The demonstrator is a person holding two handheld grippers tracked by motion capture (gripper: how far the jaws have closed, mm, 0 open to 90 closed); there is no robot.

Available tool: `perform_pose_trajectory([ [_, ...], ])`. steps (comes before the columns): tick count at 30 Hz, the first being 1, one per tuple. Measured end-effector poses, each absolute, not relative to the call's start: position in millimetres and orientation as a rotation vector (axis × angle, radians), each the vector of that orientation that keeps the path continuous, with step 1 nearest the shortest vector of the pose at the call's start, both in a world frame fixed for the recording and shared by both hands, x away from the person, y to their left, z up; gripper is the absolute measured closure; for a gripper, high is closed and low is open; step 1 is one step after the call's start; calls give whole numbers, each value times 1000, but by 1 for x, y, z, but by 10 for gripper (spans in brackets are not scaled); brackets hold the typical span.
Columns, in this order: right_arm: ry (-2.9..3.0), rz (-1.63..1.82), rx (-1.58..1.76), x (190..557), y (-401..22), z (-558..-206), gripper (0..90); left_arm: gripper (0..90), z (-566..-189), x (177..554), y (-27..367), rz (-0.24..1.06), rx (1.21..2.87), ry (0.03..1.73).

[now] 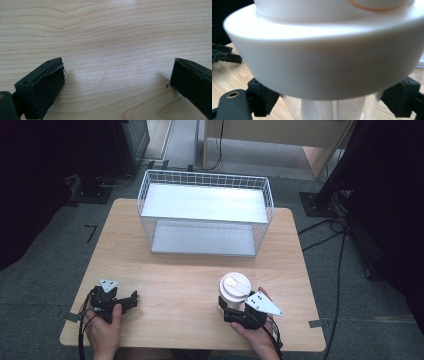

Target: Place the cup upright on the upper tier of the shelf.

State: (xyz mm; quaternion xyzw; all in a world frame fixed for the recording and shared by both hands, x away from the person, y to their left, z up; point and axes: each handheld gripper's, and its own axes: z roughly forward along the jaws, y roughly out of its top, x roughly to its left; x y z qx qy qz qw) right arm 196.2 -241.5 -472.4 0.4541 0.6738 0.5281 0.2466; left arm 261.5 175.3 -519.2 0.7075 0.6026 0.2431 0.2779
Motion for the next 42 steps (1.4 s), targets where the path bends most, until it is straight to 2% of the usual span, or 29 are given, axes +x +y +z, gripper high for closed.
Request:
perform_pose_trajectory([
  [14,1723,1499,1232,200,-240,-460,154,0,-519,262,175,652,1899,1618],
  [29,1625,1513,1188,212,-246,-423,155,0,-519,262,175,652,1899,1616],
  [42,1622,1468,1117,233,-236,-388,155,0,-519,262,175,652,1904,1614],
])
